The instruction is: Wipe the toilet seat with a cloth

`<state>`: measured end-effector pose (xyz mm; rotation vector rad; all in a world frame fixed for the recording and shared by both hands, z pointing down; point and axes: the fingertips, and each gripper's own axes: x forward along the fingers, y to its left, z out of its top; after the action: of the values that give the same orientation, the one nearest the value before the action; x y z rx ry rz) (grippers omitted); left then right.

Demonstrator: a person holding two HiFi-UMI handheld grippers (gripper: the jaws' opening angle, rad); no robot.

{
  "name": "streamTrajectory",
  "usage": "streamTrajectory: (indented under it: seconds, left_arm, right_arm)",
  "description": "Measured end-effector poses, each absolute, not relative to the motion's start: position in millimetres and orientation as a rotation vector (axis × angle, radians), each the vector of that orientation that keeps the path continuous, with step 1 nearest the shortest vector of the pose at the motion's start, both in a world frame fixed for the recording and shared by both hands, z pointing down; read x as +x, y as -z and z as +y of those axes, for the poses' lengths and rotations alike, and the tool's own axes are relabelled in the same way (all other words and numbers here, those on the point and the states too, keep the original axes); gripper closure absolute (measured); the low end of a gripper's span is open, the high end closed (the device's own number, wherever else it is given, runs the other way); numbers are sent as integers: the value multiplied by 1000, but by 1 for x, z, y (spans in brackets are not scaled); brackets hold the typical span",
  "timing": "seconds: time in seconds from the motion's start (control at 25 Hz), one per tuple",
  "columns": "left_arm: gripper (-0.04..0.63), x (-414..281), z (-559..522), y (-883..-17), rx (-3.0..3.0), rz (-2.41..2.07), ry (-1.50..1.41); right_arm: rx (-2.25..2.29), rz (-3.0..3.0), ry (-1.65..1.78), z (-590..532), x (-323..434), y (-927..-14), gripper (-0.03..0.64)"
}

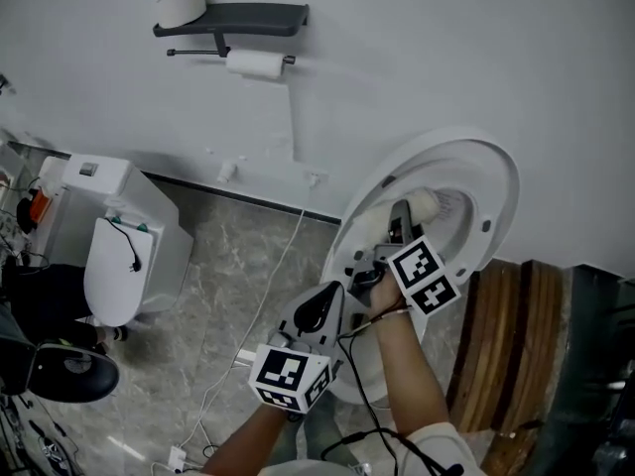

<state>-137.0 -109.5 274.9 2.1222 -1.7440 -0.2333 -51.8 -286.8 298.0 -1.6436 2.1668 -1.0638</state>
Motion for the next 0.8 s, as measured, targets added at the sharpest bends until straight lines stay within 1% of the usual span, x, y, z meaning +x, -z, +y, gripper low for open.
streamTrajectory:
  seconds: [0.44, 0.8]
  left_arm:
    - [588, -132, -131, -244, 2149, -1770, 260]
    - [586, -102, -146, -232, 2187, -1750, 255]
  right_arm:
    - [-1606, 2192, 986, -320, -44, -249, 517]
    - [-1638, 2143, 933, -337, 7, -229, 517]
